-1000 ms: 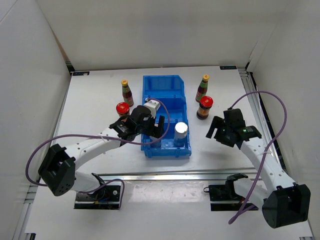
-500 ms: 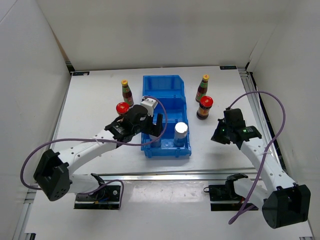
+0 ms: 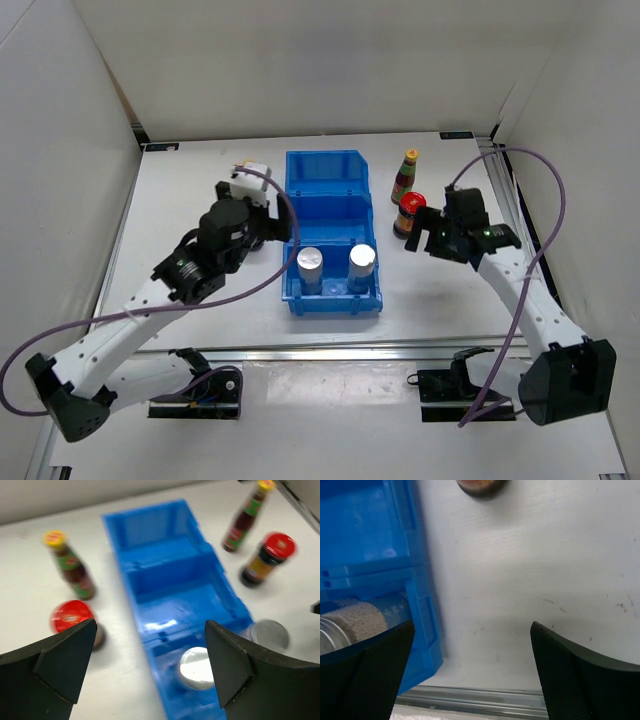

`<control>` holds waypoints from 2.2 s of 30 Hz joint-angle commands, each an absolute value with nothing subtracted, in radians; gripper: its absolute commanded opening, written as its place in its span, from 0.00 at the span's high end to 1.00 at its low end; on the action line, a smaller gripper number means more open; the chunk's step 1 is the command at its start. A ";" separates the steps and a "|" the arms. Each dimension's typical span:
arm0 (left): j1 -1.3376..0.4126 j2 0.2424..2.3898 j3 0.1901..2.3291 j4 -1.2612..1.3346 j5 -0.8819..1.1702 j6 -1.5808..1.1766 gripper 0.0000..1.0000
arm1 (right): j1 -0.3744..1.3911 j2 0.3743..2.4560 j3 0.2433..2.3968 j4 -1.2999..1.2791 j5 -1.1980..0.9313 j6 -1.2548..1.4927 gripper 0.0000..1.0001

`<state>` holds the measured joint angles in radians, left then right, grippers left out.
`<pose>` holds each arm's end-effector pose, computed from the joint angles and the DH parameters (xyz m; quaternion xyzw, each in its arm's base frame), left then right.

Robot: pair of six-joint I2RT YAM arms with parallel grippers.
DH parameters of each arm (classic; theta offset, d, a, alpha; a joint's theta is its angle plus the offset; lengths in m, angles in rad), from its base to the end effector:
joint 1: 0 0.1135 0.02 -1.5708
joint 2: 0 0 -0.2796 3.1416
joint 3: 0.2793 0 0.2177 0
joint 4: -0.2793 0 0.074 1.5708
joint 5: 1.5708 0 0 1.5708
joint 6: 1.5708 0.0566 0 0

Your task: Organize the condiment bottles

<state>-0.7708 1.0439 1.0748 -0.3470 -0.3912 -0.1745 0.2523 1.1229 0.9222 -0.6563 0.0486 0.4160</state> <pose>0.1634 -0.1286 0.3824 0.1242 0.7926 -0.1220 0.5843 0.1957 0.0476 0.2839 0.0851 0.9329 0.0930 0.3374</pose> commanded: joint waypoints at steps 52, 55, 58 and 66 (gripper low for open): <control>-0.693 0.723 0.614 -0.236 -0.870 -0.044 0.00 | 0.314 1.691 1.565 -0.693 0.242 0.190 1.00; -0.693 0.733 0.614 -0.236 -0.870 -0.044 0.00 | 0.353 1.643 1.627 -0.718 0.264 0.190 1.00; -0.693 0.742 0.614 -0.236 -0.861 -0.044 0.00 | 0.393 1.621 1.702 -0.744 0.275 0.190 1.00; -0.693 0.752 0.614 -0.227 -0.841 -0.054 0.00 | 0.520 1.660 1.818 -0.764 0.220 0.202 1.00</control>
